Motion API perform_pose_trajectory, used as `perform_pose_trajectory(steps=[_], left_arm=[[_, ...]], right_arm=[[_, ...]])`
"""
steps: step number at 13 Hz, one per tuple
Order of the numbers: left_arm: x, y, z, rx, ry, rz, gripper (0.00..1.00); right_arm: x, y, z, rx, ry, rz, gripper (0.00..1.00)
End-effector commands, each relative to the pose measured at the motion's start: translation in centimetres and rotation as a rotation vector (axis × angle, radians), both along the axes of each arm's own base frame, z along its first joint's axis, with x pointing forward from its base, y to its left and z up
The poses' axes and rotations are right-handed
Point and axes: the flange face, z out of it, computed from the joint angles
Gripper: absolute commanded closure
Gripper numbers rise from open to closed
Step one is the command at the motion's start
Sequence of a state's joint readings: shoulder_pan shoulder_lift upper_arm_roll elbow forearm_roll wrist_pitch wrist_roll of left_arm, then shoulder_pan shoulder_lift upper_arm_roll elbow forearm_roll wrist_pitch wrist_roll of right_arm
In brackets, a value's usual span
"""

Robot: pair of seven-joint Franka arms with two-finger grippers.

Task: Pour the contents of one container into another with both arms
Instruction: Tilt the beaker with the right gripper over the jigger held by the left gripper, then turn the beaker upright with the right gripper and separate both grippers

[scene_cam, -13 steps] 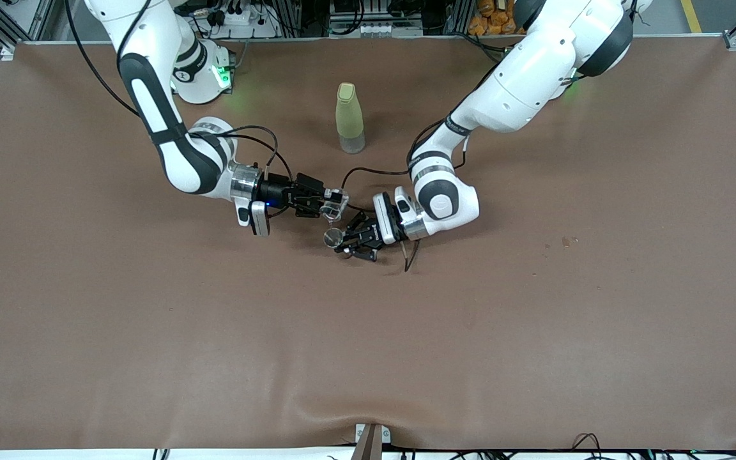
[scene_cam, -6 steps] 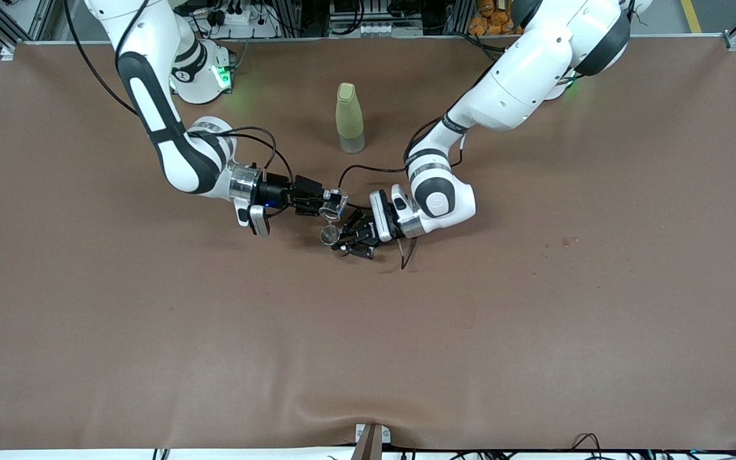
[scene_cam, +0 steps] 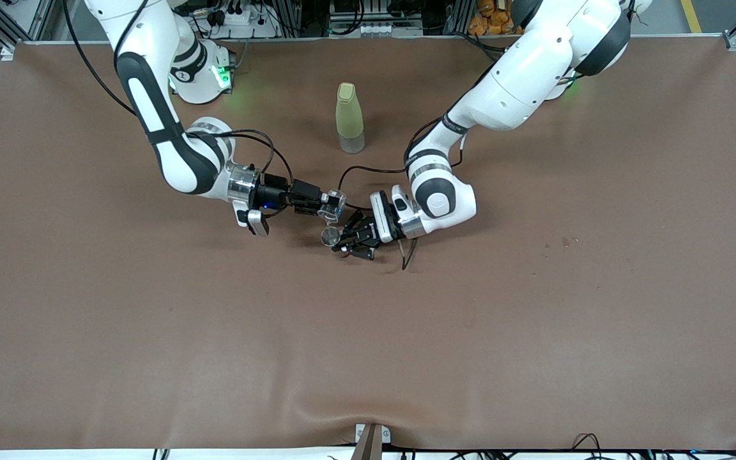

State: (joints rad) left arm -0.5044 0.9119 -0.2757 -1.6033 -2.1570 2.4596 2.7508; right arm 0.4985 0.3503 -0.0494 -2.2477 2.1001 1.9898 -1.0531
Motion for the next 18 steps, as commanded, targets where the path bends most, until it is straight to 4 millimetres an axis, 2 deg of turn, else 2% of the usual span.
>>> perform_pose_trajectory(steps=[1, 6, 12, 18], left_arm=[[-0.1, -0.4, 0.0, 0.015, -0.099, 0.008, 1.0], [-0.1, -0.4, 0.0, 0.015, -0.099, 0.008, 1.0], [-0.3, -0.5, -0.2, 0.016, -0.096, 0.006, 1.0], [0.5, 0.1, 0.7, 0.018, -0.109, 0.016, 1.0]], right_arm=[[0.1, -0.5, 1.0, 0.03, 0.049, -0.031, 0.75], [0.9, -0.6, 1.7, 0.058, 0.133, -0.048, 0.76], [1.0, -0.9, 1.4, 0.07, 0.196, -0.059, 0.76], [1.7, -0.7, 2.0, 0.103, 0.325, -0.067, 0.75]])
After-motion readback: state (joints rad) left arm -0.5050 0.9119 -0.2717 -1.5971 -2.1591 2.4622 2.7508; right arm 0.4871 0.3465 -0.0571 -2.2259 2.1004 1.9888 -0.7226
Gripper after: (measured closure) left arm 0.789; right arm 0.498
